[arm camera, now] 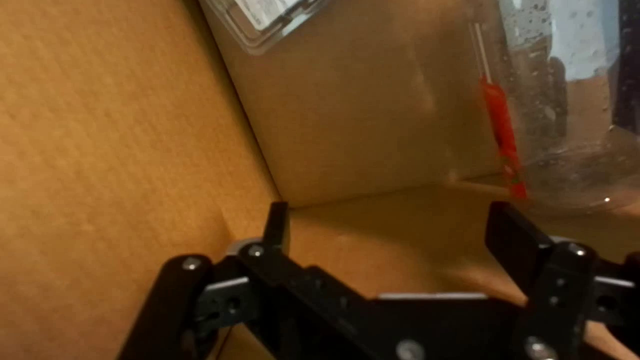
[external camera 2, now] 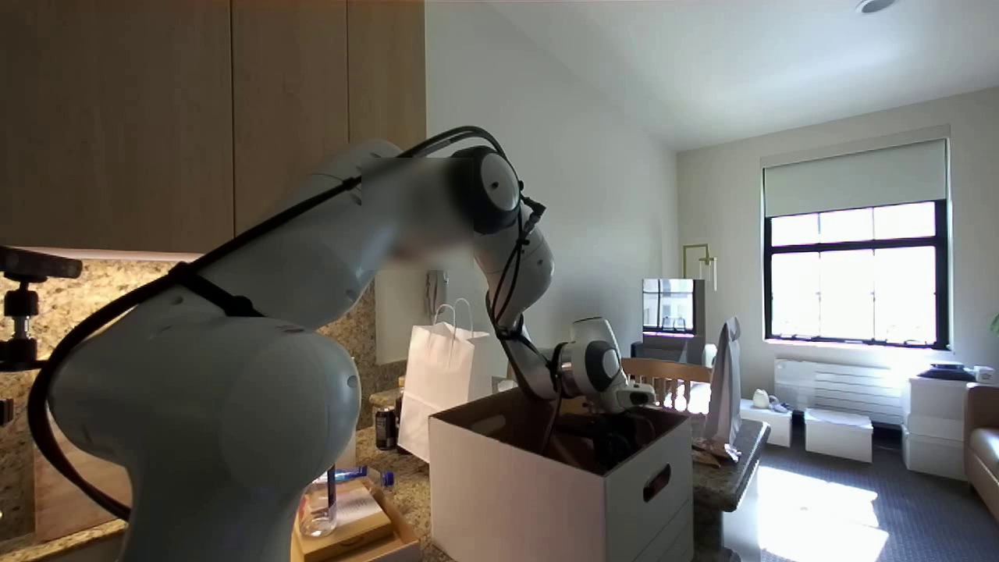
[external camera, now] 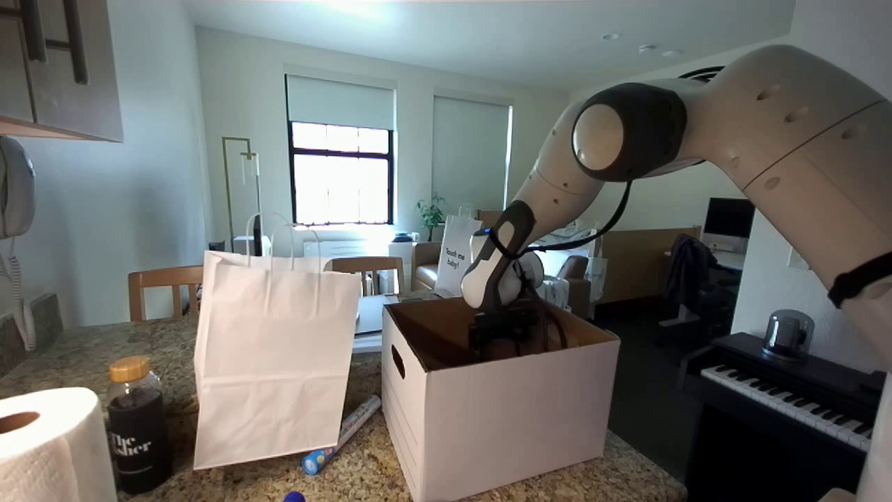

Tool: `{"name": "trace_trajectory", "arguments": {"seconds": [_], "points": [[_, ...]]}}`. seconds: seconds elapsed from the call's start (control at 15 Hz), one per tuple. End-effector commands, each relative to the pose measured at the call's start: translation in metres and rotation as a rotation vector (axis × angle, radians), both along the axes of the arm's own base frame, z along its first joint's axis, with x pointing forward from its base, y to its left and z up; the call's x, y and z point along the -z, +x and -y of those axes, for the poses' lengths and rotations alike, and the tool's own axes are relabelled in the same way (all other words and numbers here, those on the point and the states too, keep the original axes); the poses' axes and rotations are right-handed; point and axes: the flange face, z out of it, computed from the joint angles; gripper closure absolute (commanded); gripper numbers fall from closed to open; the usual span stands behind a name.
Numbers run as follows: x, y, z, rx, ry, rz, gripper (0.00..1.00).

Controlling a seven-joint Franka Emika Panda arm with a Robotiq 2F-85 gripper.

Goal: Remove the bottles from the box and put them on the table

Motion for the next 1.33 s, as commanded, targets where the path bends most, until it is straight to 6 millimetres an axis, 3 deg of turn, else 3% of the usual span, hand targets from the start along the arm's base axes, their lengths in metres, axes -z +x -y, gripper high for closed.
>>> {"name": "trace_trajectory", "arguments": {"seconds": [0.0,0.53,0.93,1.27], "points": [[-0.004,-0.007,-0.005,-0.014,0.025,-0.001,0.0],[0.014,-0.022,-0.05,-0.128,0.074,-0.064,0.0],[0.008,-0.022,-0.058,-0.157,0.086,-0.058,0.0],[0.015,-0.022,-0.068,-0.181,0.091,-0.063,0.0]]}}
